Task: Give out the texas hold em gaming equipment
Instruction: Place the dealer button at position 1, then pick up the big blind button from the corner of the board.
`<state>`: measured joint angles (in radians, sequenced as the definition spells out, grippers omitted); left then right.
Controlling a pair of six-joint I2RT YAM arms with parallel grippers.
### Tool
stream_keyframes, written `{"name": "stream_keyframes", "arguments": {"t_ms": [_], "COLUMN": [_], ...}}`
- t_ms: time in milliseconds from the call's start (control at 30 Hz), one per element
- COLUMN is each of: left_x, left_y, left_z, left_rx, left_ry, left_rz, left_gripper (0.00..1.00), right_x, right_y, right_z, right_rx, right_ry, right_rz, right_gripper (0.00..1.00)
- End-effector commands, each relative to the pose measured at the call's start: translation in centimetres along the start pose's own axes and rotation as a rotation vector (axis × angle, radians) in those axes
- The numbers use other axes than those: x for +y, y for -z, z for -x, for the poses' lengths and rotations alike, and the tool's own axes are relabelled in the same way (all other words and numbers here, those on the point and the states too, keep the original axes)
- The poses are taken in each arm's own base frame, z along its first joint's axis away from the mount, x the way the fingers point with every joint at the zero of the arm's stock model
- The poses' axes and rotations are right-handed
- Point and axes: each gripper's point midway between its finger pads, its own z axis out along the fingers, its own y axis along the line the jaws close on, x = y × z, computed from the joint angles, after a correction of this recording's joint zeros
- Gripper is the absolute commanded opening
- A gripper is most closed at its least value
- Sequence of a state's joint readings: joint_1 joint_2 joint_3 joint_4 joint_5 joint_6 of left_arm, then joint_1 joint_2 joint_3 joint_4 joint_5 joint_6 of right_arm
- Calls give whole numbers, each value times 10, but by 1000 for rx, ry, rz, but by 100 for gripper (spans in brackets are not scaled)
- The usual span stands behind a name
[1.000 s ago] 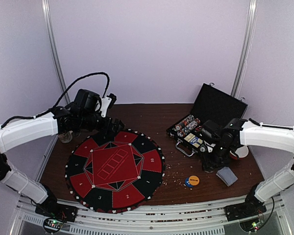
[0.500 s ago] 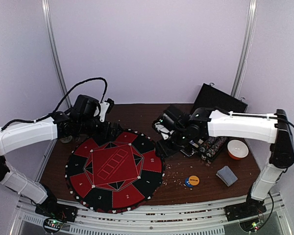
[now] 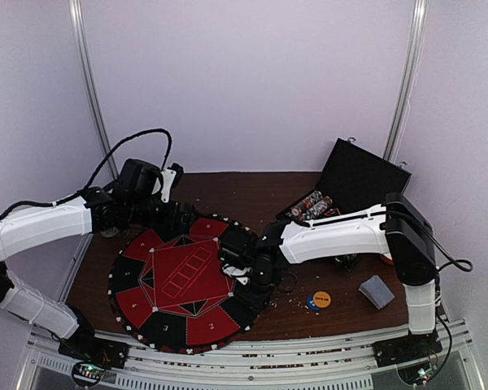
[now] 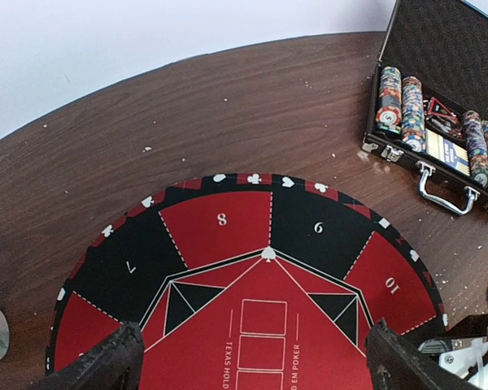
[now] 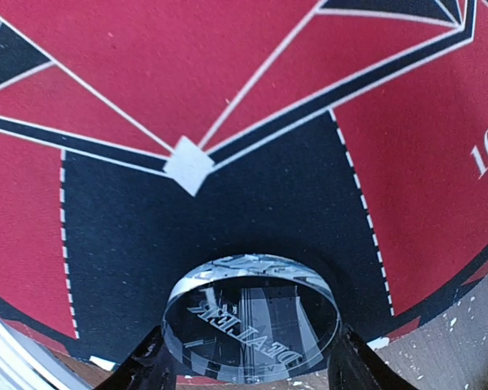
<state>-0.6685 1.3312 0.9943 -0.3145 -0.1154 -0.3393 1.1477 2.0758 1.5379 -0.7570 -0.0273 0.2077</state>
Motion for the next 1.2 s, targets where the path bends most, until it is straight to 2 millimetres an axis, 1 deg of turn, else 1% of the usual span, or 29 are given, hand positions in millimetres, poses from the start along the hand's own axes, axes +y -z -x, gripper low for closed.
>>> {"name": "stream_keyframes", "arguments": {"t_ms": [0, 100, 233, 267, 333, 367, 433, 500, 533, 567, 600, 633, 667, 733, 767, 800, 833, 867, 967, 1067, 1167], "left_x": [4, 4, 4, 4, 4, 4, 4, 4, 4, 4, 4, 4, 4, 4, 4, 4, 3, 3, 3, 2, 2], "left_y": [6, 5, 6, 6, 7, 7, 8, 8, 8, 8, 8, 8, 8, 7, 7, 6, 5, 4, 2, 1, 0], "left_z": [12, 12, 14, 15, 16, 16, 17, 16, 17, 18, 17, 18, 17, 18, 18, 19, 18, 18, 17, 16, 15], "left_rx": [-52, -51, -55, -56, -61, -61, -63, -62, -66, -66, -65, -65, -65, -66, -65, -66, -63, -60, -54, -49, -47], "left_ry": [16, 14, 11, 10, 10, 10, 9, 8, 8, 8, 8, 9, 9, 4, 3, 3, -1, -3, -3, -2, -2], "left_rz": [12, 14, 15, 15, 16, 15, 14, 15, 14, 15, 16, 15, 17, 16, 16, 17, 15, 14, 14, 9, 8], "left_gripper": [98, 98, 98, 98, 98, 98, 98, 98, 98, 98, 98, 98, 98, 98, 98, 98, 98, 98, 98, 98, 98], "right_x": [-6, -8, -8, -7, -8, -7, -8, -14, -20, -29, -40, -51, -64, -88, -101, -110, -114, -118, -116, -112, -115], "right_y": [0, -2, -1, 1, 6, 11, 23, 36, 43, 55, 55, 65, 68, 70, 67, 64, 61, 55, 44, 32, 20], "right_z": [-11, -15, -12, -10, -6, -3, 4, 8, 9, 9, 4, -1, -9, -32, -47, -61, -74, -91, -118, -134, -142], "right_rx": [64, 80, 75, 68, 54, 42, 9, -24, -38, -62, -55, -69, -65, -39, -16, 10, 31, 66, 108, 141, 160], "right_ry": [19, 28, 38, 37, 36, 36, 34, 26, 13, -17, -57, -104, -154, -249, -302, -344, -376, -402, -453, -484, -495], "right_rz": [-39, -69, -84, -85, -86, -84, -84, -97, -104, -108, -110, -104, -102, -99, -99, -93, -85, -80, -25, 22, 20], "right_gripper": [26, 32, 59, 64, 77, 81, 88, 93, 94, 95, 95, 95, 95, 95, 95, 94, 94, 94, 92, 89, 83]}}
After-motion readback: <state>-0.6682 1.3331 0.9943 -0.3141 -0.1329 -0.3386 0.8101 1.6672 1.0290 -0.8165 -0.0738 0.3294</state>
